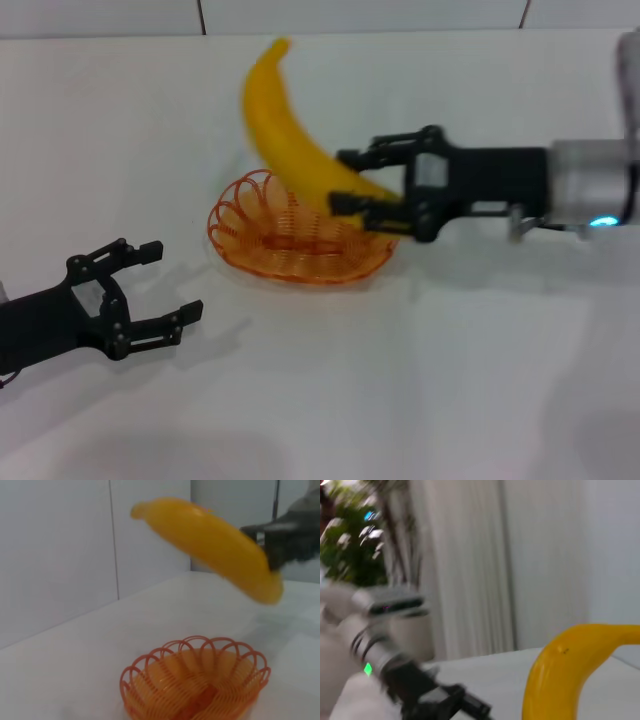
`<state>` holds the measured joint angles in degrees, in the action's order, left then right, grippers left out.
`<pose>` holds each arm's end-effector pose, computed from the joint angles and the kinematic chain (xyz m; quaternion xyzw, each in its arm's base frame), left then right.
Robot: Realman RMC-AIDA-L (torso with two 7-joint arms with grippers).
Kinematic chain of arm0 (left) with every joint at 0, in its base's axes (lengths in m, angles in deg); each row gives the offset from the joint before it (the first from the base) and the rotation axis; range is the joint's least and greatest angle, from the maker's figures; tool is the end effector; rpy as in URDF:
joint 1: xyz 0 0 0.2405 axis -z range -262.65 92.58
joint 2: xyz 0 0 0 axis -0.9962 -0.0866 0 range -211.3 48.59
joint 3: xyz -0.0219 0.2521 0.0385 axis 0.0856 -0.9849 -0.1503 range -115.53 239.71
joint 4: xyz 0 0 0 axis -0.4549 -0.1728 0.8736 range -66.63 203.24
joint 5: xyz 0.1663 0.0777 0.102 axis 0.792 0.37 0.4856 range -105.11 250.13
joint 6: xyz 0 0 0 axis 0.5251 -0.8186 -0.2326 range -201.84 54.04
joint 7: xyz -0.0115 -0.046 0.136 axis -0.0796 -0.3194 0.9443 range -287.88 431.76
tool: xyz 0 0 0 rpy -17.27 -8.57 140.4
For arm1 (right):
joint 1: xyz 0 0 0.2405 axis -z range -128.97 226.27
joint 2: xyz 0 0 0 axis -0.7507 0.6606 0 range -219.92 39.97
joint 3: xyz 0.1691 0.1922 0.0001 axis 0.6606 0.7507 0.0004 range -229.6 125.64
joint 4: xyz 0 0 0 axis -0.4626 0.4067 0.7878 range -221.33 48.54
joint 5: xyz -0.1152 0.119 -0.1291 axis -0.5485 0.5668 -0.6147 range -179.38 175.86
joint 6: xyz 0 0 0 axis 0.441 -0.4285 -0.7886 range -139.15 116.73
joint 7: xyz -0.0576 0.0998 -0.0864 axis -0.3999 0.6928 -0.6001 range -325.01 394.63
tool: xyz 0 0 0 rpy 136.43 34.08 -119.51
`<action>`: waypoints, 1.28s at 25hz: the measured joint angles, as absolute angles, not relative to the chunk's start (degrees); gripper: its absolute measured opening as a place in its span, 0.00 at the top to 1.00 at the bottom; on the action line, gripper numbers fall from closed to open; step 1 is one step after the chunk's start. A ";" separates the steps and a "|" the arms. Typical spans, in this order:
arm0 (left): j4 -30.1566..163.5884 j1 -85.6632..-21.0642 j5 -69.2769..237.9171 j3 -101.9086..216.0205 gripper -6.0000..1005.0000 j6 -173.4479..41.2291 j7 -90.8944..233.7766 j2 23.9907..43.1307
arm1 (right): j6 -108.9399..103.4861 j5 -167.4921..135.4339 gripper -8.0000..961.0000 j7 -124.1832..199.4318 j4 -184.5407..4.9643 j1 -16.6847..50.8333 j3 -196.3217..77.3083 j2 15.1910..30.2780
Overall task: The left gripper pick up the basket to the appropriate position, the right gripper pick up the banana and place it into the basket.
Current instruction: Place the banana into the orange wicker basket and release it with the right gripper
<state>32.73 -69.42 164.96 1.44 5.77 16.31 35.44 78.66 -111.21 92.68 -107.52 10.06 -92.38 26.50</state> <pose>-0.3128 0.2792 -0.0152 -0.9437 -0.1222 -0.2172 0.2177 0.2290 0.3408 -0.0264 -0.9493 0.0718 0.2882 0.1030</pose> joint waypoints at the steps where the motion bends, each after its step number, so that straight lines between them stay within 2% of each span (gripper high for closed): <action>1: 32.73 -69.39 164.96 1.44 0.09 5.78 16.31 35.45 | 76.76 -111.20 0.50 90.25 -106.14 9.31 -93.16 26.61; 7: 32.74 -69.07 164.96 1.45 0.09 5.80 16.31 35.45 | 62.58 -111.11 0.51 83.19 -98.73 5.84 -94.89 27.19; 21: 32.80 -68.83 165.02 1.44 0.09 5.81 16.31 35.45 | 62.44 -111.45 0.52 88.52 -97.74 4.70 -96.58 27.00; 26: 32.80 -69.14 165.00 1.44 0.09 5.81 16.31 35.43 | 66.28 -111.10 0.40 90.40 -99.73 5.59 -95.97 26.76; 32: 32.80 -69.30 164.95 1.45 0.09 5.77 16.31 35.40 | 74.30 -111.04 0.27 93.07 -107.49 10.11 -95.93 26.48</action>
